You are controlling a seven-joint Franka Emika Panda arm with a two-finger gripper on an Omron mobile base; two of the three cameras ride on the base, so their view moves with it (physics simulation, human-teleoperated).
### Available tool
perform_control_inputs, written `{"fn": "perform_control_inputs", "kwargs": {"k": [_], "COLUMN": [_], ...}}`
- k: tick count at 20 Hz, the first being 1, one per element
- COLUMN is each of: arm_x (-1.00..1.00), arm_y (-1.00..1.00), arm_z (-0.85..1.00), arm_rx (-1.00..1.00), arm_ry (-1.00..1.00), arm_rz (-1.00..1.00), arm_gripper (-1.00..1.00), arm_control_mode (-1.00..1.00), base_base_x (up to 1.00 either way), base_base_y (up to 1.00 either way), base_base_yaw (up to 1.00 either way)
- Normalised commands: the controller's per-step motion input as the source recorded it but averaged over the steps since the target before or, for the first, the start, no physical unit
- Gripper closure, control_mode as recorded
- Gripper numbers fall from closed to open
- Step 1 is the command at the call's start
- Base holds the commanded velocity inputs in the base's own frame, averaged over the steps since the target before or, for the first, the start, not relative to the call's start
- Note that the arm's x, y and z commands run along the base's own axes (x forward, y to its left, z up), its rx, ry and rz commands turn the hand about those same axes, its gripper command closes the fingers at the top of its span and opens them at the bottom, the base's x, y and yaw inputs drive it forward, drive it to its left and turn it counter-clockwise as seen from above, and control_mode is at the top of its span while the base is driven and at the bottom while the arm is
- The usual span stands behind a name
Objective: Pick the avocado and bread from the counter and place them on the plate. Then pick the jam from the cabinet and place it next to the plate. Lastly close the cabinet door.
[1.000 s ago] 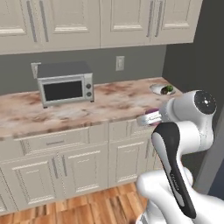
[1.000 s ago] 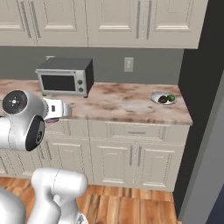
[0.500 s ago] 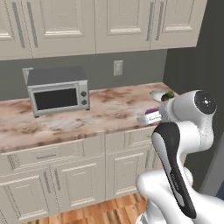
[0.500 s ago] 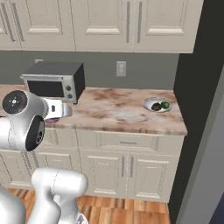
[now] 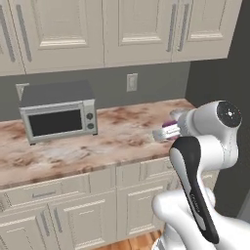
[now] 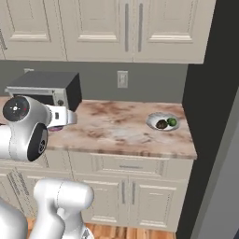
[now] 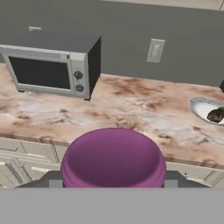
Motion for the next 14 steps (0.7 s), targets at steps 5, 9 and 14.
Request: {"fn": "perform_control_inputs", "kwargs": {"k": [5, 9, 14], "arm_x": [0.00, 0.00, 0.00], "arm_y": [0.00, 0.00, 0.00], "arm_z": [0.00, 0.00, 0.00], "arm_rx": [0.00, 0.00, 0.00], "arm_ry": [0.00, 0.00, 0.00], "arm_rz": [0.00, 0.00, 0.00], "arm_gripper": [1.00, 1.00, 1.00], "arm_control_mode": [1.00, 1.00, 1.00], "base_base_x": [0.41, 0.38, 0.37], "base_base_y": [-0.25, -0.22, -0.23], "base_base_yaw": [0.00, 0.00, 0.00]}}
